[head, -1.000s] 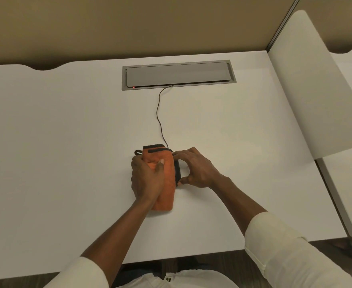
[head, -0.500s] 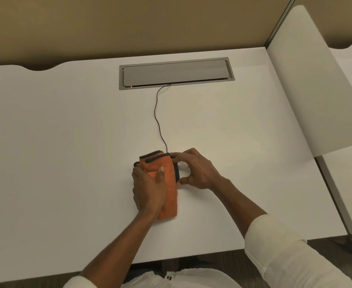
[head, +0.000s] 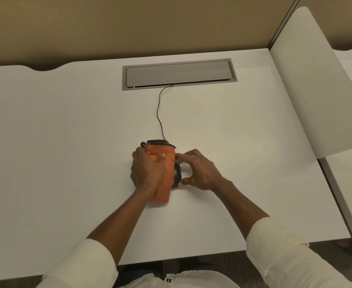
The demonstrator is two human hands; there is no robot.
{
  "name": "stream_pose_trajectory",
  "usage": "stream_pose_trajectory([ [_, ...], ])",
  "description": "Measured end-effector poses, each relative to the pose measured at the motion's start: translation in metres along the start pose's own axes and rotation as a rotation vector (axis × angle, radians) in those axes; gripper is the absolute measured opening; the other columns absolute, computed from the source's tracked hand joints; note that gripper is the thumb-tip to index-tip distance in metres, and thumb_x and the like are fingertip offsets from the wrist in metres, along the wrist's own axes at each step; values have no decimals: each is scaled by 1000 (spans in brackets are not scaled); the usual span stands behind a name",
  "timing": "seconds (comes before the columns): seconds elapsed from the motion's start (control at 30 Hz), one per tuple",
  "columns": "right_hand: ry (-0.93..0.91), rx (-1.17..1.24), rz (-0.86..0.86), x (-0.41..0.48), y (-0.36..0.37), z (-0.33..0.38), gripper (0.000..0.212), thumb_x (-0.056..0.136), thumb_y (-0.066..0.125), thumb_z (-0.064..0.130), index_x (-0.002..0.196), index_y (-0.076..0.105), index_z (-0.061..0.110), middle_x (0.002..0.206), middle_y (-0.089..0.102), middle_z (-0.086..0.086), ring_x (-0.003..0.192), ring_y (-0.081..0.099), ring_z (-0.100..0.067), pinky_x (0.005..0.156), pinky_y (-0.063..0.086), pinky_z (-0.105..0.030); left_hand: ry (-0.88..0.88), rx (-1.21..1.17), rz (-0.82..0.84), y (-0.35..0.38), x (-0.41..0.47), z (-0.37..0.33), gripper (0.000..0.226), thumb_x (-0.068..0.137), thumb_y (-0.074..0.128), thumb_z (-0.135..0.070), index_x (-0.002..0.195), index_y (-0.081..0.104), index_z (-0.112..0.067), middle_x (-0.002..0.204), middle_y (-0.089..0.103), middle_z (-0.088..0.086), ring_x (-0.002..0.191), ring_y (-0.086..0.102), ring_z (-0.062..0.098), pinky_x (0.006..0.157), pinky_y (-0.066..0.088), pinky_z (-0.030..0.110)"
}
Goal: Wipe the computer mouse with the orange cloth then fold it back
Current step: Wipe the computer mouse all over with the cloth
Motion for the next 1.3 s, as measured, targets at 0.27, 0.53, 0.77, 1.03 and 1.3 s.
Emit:
stream_pose_trajectory([
  [0.27, -3, 11, -7, 0, 0, 2, 94, 70, 91, 40, 153, 46, 42, 134, 61, 29, 135, 41, -7, 81, 56, -39, -53, -61, -22, 1, -39, 29, 59, 97, 68, -53, 139, 52, -13, 140, 63, 9, 123, 66, 37, 100, 55, 51],
  [0.53, -9, 6, -6, -1, 1, 0, 74, 67, 91, 36, 133, 57, 40, 140, 59, 19, 135, 41, -8, 82, 57, -42, -10, -31, -49, -1, -21, 14, 57, 93, 73, -51, 136, 55, -18, 138, 64, 6, 122, 67, 36, 100, 53, 51],
  [0.77, -1, -7, 1, 0, 2, 0, 85, 68, 89, 36, 144, 51, 43, 134, 61, 26, 133, 41, -6, 80, 56, -40, 96, 58, -34, 2, 2, 2, 53, 98, 70, -47, 134, 54, -11, 136, 62, 10, 122, 65, 37, 97, 54, 50],
  [1.03, -17, -18, -23, 1, 2, -1, 93, 70, 90, 36, 152, 47, 40, 137, 61, 30, 134, 41, -5, 74, 51, -34, 28, -210, -77, 15, -68, 33, 61, 108, 56, -40, 153, 33, -8, 149, 46, 13, 133, 58, 38, 103, 55, 51],
  [1.3, -52, -37, -23, 3, 5, 0, 65, 81, 87, 48, 139, 59, 40, 156, 50, 25, 138, 42, -11, 84, 57, -40, -12, -308, 22, 37, -98, 39, 79, 102, 67, -35, 162, 22, -10, 155, 40, 15, 139, 53, 35, 115, 50, 50],
])
Point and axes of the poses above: each hand's wrist, its own x-axis towards the middle knuckle, its own y-axis out of the palm, z = x × y, the point moved 9 cm from there along x, towards the middle knuckle
